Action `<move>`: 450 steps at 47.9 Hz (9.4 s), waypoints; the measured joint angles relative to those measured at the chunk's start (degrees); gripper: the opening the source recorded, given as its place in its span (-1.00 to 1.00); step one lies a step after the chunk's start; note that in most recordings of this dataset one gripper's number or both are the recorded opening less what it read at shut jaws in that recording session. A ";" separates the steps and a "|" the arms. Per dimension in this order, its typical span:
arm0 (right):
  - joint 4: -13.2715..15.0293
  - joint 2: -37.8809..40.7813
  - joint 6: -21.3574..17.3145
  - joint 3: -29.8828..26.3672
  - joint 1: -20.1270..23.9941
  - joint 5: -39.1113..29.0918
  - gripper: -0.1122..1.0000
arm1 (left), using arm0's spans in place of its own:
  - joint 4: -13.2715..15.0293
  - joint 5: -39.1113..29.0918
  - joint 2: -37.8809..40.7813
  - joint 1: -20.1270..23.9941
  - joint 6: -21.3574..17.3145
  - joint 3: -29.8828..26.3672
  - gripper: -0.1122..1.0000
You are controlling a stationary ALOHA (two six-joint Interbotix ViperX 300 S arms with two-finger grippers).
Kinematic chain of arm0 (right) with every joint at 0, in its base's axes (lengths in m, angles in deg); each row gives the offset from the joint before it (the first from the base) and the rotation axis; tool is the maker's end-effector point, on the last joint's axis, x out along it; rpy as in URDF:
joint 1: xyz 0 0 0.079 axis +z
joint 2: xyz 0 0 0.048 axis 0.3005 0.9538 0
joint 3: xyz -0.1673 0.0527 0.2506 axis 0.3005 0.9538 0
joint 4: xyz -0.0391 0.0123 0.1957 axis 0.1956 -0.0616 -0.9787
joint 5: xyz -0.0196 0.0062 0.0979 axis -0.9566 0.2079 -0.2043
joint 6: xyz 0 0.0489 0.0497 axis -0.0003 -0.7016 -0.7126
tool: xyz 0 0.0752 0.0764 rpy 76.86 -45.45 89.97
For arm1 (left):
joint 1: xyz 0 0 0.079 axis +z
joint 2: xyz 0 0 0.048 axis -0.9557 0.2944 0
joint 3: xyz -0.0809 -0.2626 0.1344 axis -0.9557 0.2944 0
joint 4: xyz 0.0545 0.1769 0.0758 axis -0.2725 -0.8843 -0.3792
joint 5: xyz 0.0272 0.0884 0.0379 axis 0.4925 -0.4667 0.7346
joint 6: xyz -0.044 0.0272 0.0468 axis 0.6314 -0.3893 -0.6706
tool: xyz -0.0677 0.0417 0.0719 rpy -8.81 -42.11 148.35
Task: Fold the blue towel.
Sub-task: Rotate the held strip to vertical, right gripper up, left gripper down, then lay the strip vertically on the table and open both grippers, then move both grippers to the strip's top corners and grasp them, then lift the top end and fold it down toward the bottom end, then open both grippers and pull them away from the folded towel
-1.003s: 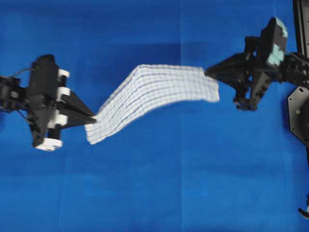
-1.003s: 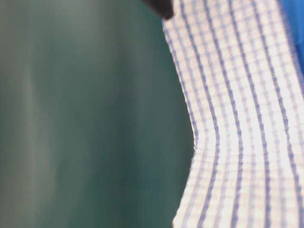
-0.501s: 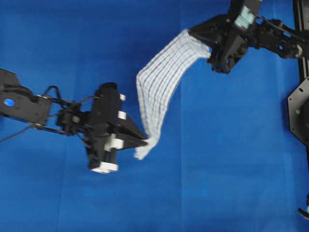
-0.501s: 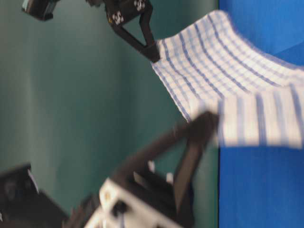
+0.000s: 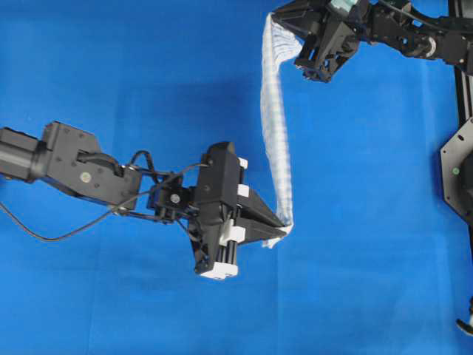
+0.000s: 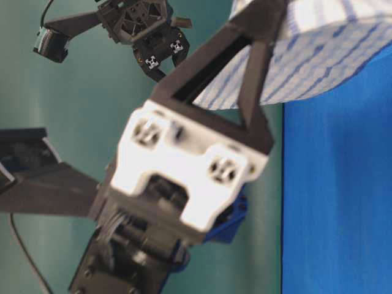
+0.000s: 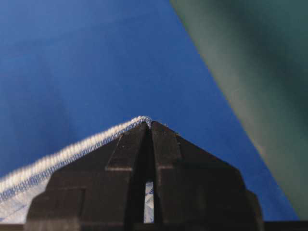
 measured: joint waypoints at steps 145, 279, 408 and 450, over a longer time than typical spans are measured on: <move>1.58 10.37 0.18 -5.80 3.52 -2.29 0.85 | 21.88 -6.06 -24.70 -5.98 4.39 31.03 0.83; -0.44 26.02 -0.26 -0.26 0.88 13.27 -0.84 | 21.36 9.58 9.67 35.07 -37.35 11.34 -0.76; -24.70 8.88 -0.88 6.86 39.73 15.29 -0.84 | 21.45 1.58 -14.94 0.70 -29.09 25.84 -0.76; -29.53 14.77 -0.88 4.75 42.10 14.77 -0.53 | 21.45 1.58 -10.72 -1.05 -25.58 25.05 -0.73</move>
